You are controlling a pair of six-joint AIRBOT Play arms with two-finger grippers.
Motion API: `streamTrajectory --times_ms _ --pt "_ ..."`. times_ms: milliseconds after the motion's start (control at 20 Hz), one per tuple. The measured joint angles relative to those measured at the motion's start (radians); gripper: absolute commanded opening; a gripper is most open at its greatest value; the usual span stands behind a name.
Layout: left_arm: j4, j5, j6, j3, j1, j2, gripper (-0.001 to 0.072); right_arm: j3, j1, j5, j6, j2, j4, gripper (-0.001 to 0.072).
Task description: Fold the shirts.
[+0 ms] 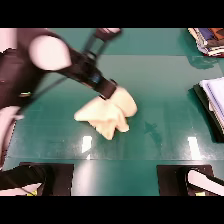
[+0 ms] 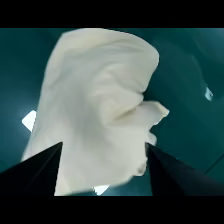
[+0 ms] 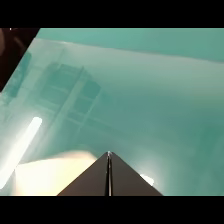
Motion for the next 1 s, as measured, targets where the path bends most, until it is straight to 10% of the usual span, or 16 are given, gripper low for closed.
streamTrajectory --times_ms 800,850,900,1000 --pt "-0.12 0.018 0.019 -0.434 0.431 -0.127 0.0606 0.028 0.0 0.015 0.0 -0.001 0.0 0.0017" --pt "-0.15 0.039 0.019 -0.468 0.438 -0.127 0.048 0.028 0.0 0.015 0.0 -0.001 -0.001 0.0017" --pt "-0.175 0.055 0.019 -0.491 0.443 -0.127 0.0176 0.029 0.0 0.016 0.0 -0.001 -0.009 0.0017" --pt "-0.206 0.089 0.018 -0.521 0.452 -0.126 0.0032 0.025 0.002 0.028 0.003 -0.002 -0.053 0.0017"
